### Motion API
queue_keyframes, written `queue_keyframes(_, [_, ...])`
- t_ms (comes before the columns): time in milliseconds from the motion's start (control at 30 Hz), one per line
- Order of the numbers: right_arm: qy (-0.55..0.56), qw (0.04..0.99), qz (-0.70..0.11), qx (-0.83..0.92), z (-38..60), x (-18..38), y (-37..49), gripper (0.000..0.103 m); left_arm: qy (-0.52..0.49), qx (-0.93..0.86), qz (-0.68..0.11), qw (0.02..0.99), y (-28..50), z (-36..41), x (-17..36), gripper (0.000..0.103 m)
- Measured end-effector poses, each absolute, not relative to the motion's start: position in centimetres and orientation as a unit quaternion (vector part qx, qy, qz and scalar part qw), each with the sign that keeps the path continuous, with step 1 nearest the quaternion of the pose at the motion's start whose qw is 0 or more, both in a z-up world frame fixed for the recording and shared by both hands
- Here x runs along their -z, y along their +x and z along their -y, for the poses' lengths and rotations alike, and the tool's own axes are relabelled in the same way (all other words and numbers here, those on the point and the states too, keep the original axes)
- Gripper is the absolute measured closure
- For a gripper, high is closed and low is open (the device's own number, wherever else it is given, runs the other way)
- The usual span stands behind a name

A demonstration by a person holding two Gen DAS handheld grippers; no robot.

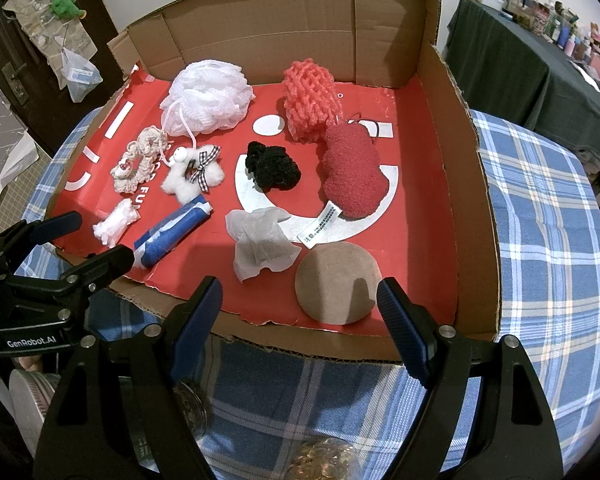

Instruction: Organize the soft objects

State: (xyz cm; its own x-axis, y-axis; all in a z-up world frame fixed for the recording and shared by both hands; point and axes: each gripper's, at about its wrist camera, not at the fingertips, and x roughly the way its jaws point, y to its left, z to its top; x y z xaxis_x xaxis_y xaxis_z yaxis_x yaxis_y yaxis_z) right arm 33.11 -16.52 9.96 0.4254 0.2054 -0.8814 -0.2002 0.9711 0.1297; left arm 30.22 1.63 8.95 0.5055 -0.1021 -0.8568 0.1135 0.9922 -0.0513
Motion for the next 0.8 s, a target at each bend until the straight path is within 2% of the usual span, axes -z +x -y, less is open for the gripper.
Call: queue_keyframes(800, [0.004, 0.844, -0.523, -0.119, 16.53, -9.92, 33.11, 0.024, -0.005, 0.063, -0.496, 0.866, 30.36, -1.88, -8.69, 0.003])
